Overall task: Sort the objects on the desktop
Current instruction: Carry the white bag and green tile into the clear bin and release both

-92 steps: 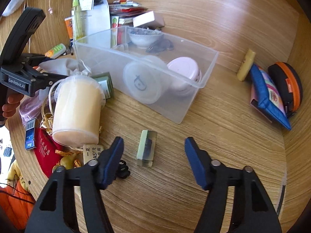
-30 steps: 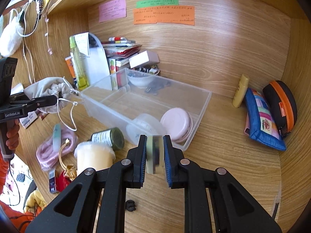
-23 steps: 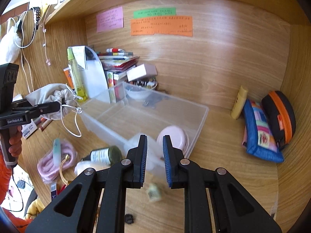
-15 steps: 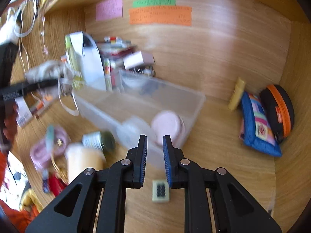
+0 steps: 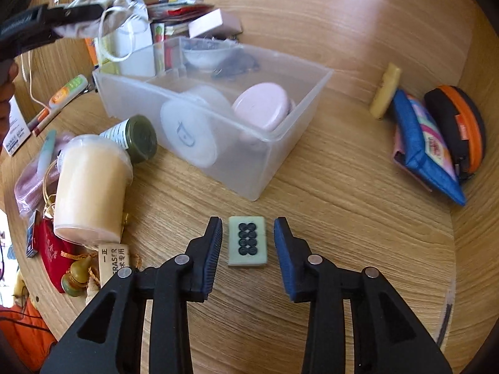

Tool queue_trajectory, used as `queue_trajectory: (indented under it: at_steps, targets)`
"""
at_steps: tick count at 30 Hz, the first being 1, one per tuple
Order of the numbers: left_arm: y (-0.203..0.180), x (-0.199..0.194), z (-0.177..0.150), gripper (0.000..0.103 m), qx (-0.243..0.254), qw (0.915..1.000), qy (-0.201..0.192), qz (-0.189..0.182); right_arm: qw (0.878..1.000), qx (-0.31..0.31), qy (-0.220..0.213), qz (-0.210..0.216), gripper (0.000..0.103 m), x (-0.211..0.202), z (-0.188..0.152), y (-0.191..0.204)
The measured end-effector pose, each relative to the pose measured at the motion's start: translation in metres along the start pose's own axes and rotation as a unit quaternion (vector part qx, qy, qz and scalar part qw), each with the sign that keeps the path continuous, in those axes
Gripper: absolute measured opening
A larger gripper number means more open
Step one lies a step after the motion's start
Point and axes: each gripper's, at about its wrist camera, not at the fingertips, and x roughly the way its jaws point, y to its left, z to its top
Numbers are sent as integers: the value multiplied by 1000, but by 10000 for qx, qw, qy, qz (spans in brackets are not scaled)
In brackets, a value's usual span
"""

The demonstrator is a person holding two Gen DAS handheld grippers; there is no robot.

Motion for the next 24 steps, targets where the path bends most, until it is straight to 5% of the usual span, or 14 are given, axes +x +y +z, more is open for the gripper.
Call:
queue_trajectory:
  at_steps: [3, 12, 24]
  targets:
    - [-2, 11, 4, 54, 45, 10000, 47, 42, 10000, -69, 55, -11, 23, 5, -2, 3]
    - [-1, 50, 6, 54, 7, 9994, 332, 69, 9992, 59, -388, 10, 22, -29, 8, -2]
    - [-8, 81, -6, 54, 208, 9972, 717, 88, 9947, 157, -1013, 97, 22, -44, 81, -7]
